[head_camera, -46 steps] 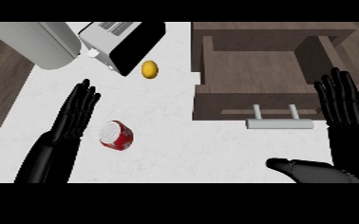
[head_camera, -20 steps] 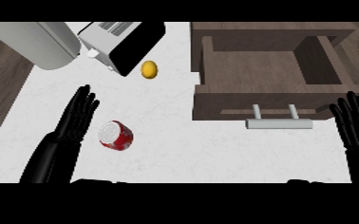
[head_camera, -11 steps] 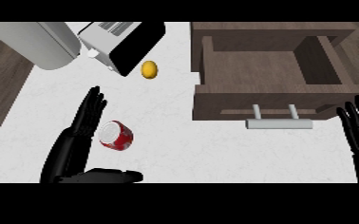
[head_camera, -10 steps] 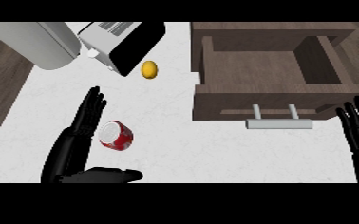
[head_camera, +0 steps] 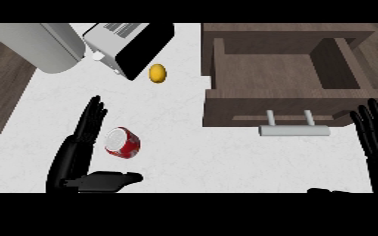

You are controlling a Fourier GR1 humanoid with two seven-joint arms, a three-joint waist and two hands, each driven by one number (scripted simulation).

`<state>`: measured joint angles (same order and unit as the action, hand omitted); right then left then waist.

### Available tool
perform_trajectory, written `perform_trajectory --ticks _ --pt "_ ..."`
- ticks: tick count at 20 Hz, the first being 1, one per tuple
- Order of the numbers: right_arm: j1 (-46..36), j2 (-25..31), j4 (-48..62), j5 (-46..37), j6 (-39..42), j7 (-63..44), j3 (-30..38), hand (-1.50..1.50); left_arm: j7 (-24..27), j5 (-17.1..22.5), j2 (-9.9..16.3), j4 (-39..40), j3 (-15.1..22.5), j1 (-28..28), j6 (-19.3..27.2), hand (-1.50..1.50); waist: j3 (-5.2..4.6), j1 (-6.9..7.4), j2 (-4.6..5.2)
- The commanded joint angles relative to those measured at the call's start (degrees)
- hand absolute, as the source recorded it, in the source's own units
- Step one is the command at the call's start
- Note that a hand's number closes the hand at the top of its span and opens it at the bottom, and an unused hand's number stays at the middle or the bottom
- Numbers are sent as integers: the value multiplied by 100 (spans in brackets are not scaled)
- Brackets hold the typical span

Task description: Pick up the can, place it into the drawer and close the drawer

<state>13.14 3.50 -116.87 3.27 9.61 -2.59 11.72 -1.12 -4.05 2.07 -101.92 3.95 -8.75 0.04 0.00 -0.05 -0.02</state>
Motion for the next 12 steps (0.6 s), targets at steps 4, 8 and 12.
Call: perform_trajectory --ticks 4,8,12 --pt "85 122 -187 276 223 -143 253 -150 934 124 106 659 -231 -416 -220 -150 -1 -2 -3" --pt "-239 -100 49 -238 -28 -187 -128 -150 1235 -101 65 1334 -297 -100 -91 -150 -1 2 1" --pt "133 -180 243 -279 182 471 23 -150 1279 273 371 1287 -643 -150 -466 -150 0 1 -1"
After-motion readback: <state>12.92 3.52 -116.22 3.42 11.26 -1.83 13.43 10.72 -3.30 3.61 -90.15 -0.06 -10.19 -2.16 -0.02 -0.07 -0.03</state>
